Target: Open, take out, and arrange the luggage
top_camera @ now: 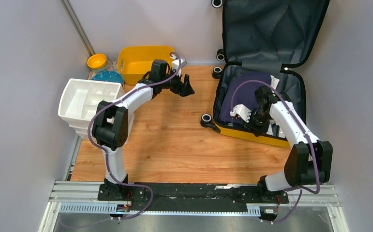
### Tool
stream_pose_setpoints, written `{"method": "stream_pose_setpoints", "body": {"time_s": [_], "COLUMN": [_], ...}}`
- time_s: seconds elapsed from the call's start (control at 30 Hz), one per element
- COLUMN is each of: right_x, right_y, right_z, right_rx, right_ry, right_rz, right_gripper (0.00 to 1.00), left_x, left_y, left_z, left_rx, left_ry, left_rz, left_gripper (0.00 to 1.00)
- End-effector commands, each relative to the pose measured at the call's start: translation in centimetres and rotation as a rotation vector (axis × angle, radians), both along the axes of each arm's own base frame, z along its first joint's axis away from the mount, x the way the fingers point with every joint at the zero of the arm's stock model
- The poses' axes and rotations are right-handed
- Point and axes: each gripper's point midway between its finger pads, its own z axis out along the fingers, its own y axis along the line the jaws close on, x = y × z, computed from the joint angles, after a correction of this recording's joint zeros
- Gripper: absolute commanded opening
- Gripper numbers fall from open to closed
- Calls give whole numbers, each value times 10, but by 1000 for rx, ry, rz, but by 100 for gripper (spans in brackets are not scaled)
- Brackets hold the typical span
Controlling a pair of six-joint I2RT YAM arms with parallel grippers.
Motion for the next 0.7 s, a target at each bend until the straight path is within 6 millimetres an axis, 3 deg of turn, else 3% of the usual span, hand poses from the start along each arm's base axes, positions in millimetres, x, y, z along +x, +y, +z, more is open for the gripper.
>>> {"method": "stream_pose_setpoints", "body": {"time_s": [0.0,0.27,0.4,0.43,0.47,0.53,0.57,0.67], "right_x": [31,33,35,32,32,29,27,20], "right_y": [-44,-109,-114,-111,-111,-99,-96,-88], "right_z": [13,24,24,24,26,32,35,51], "right_rx": [-112,-201,-195,-181,-179,-112,-99,-63], "right_ry": [-130,-182,-178,-164,-159,-148,-147,-174], "right_rz": [-107,-237,-280,-290,-303,-327,-328,-338], "right_gripper": [0,0,0,7,30,55,82,93], "left_x": [43,106,130,139,143,154,159,170], "left_y": [18,63,80,86,86,89,91,89], "left_z": [29,32,30,26,24,16,13,-2], "left_rx": [61,203,251,270,275,303,315,329], "left_ry": [-131,-257,-314,-326,-334,-353,-362,-373], "left_rz": [59,259,312,325,321,317,318,283], "left_gripper": [85,87,87,87,87,87,87,84]}}
